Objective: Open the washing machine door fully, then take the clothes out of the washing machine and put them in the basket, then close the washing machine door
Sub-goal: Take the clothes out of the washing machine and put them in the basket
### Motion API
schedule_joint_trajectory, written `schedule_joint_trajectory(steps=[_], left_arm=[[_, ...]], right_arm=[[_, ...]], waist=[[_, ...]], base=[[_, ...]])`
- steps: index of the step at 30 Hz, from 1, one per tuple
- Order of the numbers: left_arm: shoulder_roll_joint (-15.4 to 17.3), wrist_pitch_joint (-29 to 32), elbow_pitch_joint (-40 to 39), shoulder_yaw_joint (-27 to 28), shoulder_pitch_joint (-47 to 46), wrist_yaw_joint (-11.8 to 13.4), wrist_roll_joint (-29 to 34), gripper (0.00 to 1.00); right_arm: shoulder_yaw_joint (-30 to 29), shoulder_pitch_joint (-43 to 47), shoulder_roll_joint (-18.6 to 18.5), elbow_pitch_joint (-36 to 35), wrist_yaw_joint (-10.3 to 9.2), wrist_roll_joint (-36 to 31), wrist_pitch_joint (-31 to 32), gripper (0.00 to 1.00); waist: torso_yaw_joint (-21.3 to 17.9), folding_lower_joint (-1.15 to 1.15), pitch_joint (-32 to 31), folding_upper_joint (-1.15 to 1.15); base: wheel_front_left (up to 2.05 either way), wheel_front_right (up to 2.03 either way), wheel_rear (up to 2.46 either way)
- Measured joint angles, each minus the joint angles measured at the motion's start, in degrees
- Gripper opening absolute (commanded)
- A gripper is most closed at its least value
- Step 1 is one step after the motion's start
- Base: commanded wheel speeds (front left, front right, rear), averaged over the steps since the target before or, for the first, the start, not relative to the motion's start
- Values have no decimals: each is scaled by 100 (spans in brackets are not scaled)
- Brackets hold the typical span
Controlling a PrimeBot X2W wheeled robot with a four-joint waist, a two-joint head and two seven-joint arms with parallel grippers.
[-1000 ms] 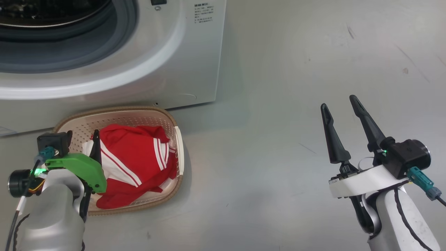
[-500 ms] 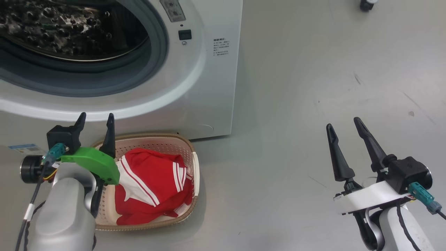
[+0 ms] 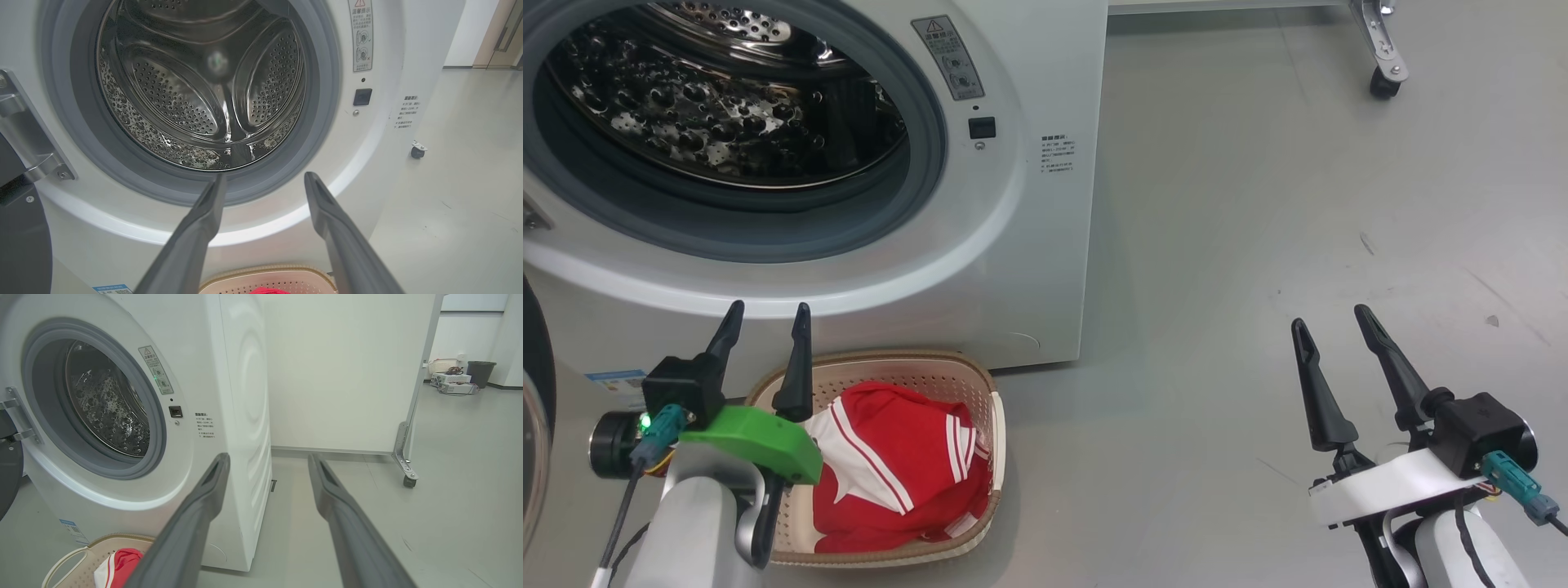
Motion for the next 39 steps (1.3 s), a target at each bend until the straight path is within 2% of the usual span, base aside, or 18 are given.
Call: schedule_joint_trajectory(steps=[19, 39], left_arm=[[-34, 0, -1209, 115, 1062, 0, -243, 100], [-42, 0, -1795, 5, 1532, -27, -242, 100]], right_arm=[[-32, 236, 29, -87, 0, 56, 0, 100], [-47, 294, 38, -152, 0, 57, 0, 100]], waist=[[-39, 0, -191, 0], [-86, 0, -191, 0]], base=[[0, 0, 0], [0, 0, 0]])
